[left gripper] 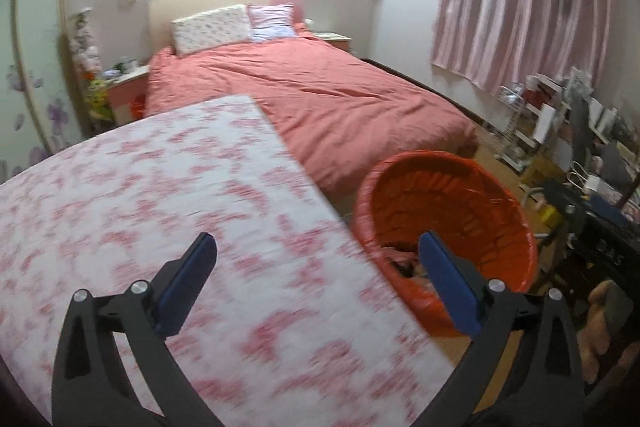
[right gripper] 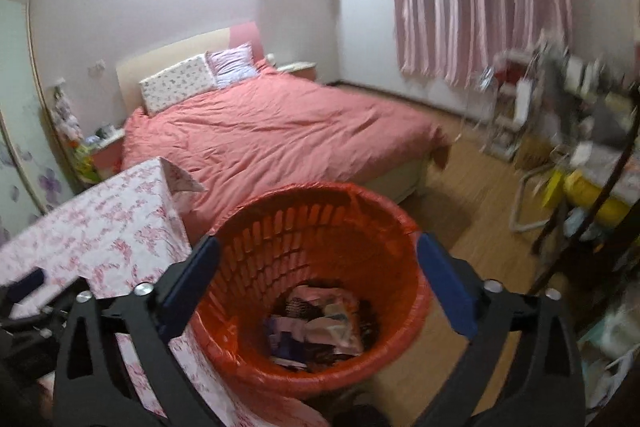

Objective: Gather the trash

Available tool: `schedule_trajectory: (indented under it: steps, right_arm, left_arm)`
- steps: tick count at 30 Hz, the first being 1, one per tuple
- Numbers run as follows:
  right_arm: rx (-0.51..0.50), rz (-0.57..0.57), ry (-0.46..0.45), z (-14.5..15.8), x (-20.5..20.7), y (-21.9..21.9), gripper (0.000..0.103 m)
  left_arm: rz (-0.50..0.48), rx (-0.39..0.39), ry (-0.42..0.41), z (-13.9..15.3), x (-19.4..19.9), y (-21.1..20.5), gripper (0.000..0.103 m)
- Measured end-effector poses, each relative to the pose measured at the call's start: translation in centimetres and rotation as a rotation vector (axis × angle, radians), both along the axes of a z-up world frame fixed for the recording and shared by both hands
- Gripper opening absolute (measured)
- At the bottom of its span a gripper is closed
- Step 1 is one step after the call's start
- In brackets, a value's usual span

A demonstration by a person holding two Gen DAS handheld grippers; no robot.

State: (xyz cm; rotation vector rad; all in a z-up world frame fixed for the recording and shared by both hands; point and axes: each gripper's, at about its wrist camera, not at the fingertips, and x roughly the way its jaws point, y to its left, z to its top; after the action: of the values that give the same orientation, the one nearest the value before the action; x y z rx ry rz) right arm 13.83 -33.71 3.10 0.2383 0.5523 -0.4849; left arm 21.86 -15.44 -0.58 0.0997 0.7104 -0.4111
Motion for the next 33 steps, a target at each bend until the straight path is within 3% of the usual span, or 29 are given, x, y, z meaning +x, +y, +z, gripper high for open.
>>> schedule_trajectory:
  steps: [8, 13, 17, 23, 33]
  right_arm:
    - [-0.064, 0.073, 0.022, 1.9, -4.1, 4.2, 0.101]
    - [-0.155, 0.116, -0.118, 3.1, -8.3, 7.3, 0.101]
    - [-0.243, 0.088, -0.176, 3.4, -10.7, 9.7, 0.101]
    - [-0.149, 0.046, -0.199, 2.9, -12.4, 10.8, 0.101]
    - [-0.172, 0.041, -0.136, 1.8, -13.2, 13.7, 0.101]
  left_arm:
    - [0.106, -0.005, -0.063, 1.3, -5.3, 7.0, 0.099]
    - [0.186, 0.012, -0.136, 2.1, -9.7, 10.2, 0.099]
    - [0.239, 0.002, -0.186, 2.6, -13.0, 12.2, 0.099]
    - [0.308, 0.007, -0.295, 3.2, -17.6, 13.8, 0.099]
    - [0.322, -0.059, -0.269, 2.6, -19.8, 15.8, 0.099]
